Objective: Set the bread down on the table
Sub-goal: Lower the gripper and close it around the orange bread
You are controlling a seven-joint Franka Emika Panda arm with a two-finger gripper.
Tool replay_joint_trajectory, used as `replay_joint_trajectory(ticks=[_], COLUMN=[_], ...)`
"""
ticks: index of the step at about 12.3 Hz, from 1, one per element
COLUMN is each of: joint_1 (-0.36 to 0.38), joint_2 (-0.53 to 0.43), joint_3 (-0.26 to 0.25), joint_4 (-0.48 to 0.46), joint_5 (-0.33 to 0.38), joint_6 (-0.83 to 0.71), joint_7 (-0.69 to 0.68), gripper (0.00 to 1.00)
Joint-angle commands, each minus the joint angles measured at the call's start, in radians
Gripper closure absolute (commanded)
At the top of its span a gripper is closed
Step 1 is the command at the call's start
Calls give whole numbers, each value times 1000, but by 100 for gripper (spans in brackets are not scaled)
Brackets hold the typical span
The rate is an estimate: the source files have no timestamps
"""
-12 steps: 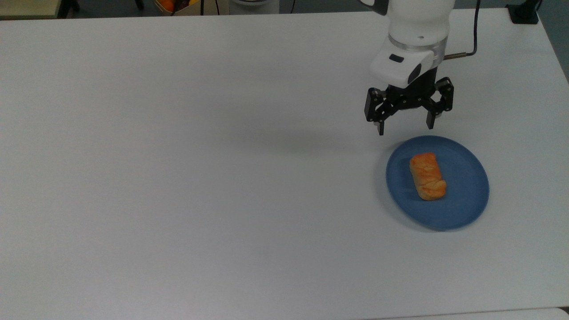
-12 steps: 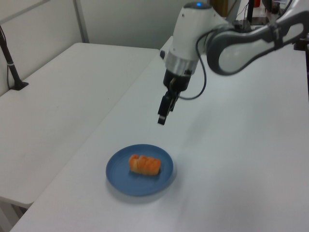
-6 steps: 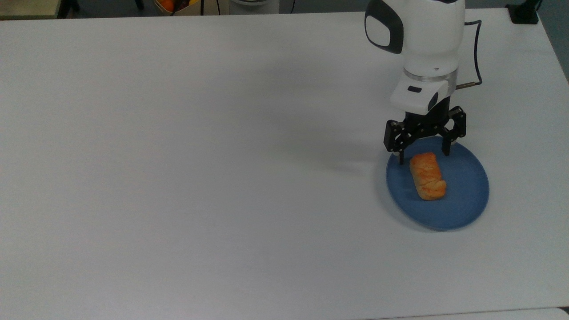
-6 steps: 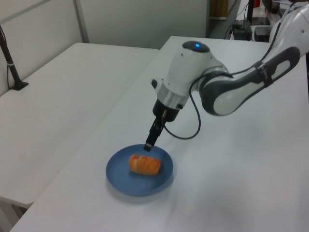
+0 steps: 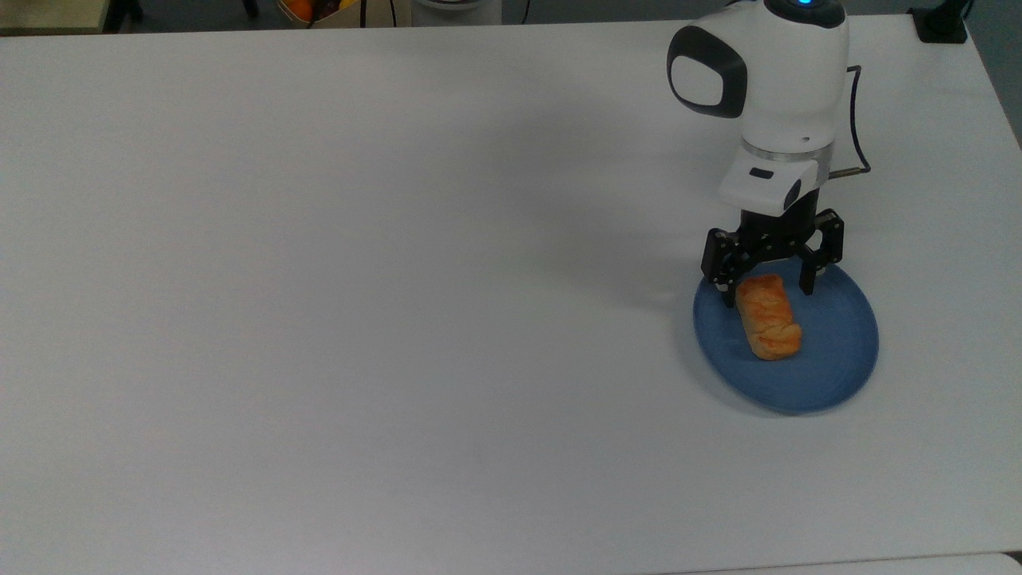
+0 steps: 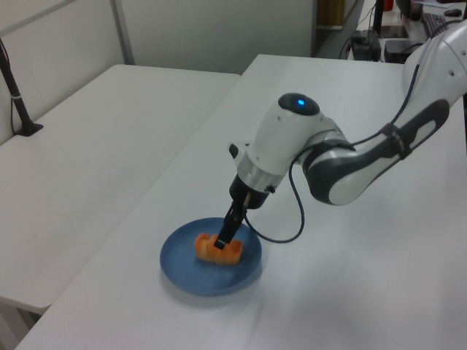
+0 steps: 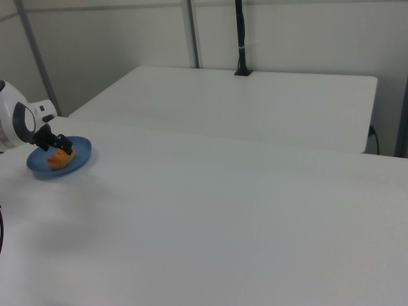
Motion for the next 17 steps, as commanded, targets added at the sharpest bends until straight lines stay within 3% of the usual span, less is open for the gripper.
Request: replay_joint_trajectory(ticks=[1, 6, 9, 10, 13, 17], joint_1=[10, 26, 26, 24, 18, 0], joint_2=[44, 84, 84, 82, 73, -28], joint_3=[-4, -3, -1, 0, 0, 8], joint_4=[24, 53, 45, 43, 40, -19], joint_5=[-85, -117, -154, -154, -153, -142], joint_6=[44, 58, 58, 58, 53, 50], joint_7=[69, 69, 67, 67, 69, 96], gripper=[0, 0, 20, 33, 49, 49])
